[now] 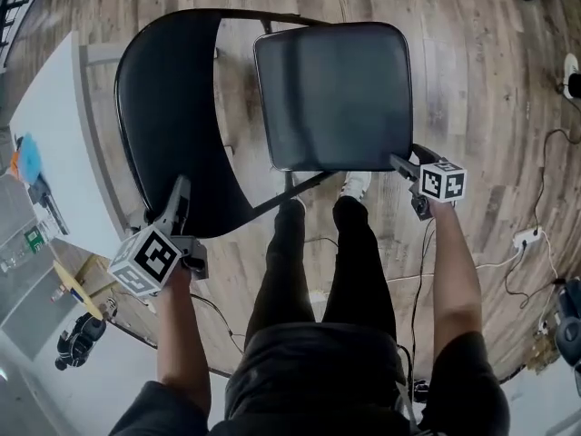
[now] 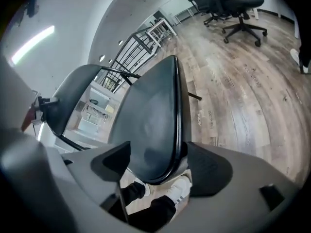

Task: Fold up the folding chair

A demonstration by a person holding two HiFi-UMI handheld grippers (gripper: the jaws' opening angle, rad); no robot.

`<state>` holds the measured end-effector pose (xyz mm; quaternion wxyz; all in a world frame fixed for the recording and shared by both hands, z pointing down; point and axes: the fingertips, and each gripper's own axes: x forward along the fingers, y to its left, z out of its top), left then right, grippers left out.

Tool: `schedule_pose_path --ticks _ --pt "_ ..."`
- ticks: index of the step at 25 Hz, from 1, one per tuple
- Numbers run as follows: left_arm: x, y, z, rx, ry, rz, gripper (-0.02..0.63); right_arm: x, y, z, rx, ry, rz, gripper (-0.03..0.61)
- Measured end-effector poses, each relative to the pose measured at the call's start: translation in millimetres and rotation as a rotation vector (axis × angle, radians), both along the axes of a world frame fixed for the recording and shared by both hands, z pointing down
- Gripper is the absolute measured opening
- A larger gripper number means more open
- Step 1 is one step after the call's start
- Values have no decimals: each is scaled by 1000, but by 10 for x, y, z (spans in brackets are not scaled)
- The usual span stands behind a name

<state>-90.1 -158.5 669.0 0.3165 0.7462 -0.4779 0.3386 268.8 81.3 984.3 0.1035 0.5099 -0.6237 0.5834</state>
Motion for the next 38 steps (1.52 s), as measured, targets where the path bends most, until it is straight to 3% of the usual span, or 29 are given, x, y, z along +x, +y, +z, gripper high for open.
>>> schedule_pose_path --ticks 6,12,16,20,24,31,38 --pt "28 11 40 3 -16 13 208 -23 -85 400 -32 -137 -23 374" --pt "82 3 99 -1 -14 149 225 -229 -162 471 -23 -300 -98 397" --pt "73 -17 67 -14 -15 150 221 -258 -198 447 -1 -317 -84 396" --pt "129 38 61 -56 32 165 171 -214 -135 511 -35 -336 -58 395" --pt "199 36 -65 -71 16 164 154 -288 -256 208 -14 -419 -39 387" --pt "229 64 -584 -16 48 187 106 -595 -431 -542 7 -392 -59 326" --pt "249 138 -1221 7 39 198 75 -1210 -535 -1583 38 -401 -148 324"
